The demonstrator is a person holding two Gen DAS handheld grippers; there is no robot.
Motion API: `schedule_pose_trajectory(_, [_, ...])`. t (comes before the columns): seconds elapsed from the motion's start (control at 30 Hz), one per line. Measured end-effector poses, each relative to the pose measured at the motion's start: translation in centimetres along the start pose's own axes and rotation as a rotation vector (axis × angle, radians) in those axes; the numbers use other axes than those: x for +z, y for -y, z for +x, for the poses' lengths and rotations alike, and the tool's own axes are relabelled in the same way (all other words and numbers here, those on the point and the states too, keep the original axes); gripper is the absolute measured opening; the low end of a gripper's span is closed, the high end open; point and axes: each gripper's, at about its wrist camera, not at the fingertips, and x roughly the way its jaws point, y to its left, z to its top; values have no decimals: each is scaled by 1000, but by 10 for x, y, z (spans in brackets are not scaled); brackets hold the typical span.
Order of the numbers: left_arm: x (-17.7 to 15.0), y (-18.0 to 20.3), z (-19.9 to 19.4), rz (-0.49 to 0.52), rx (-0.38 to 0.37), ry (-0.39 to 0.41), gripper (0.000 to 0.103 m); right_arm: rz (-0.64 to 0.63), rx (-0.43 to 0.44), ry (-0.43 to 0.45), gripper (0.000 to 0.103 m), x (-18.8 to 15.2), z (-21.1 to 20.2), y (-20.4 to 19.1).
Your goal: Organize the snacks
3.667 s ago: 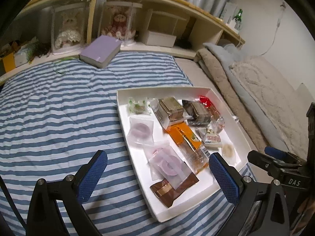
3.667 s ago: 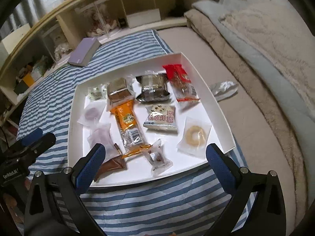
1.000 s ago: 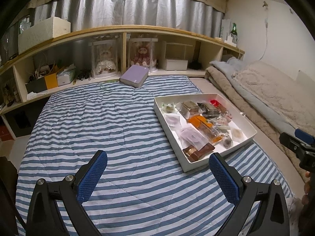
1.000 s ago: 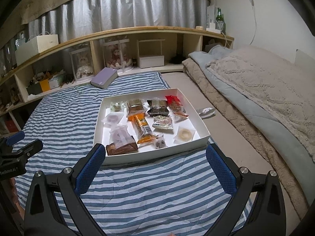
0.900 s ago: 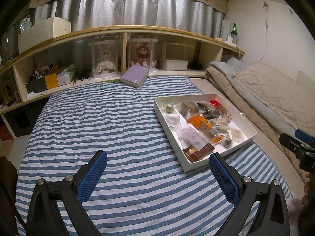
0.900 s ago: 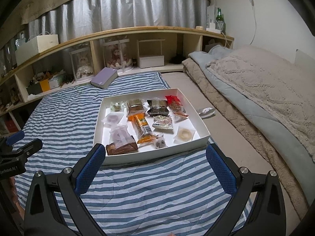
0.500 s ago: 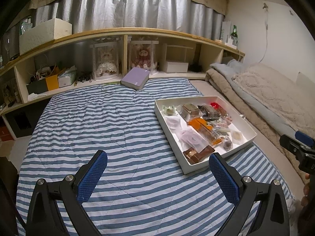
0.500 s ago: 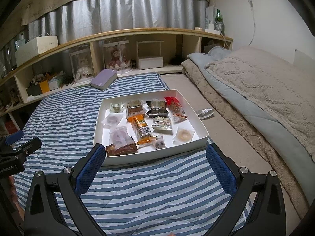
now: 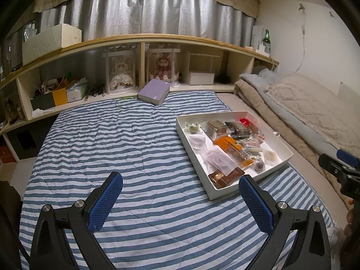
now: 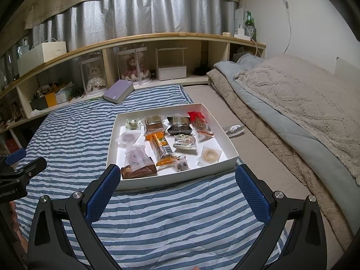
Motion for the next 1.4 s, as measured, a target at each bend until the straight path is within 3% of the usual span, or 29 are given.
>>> schedule_pose_trajectory(1.4, [-3, 11, -7, -21, 12, 20, 103, 11, -5, 11, 103, 5, -6, 2])
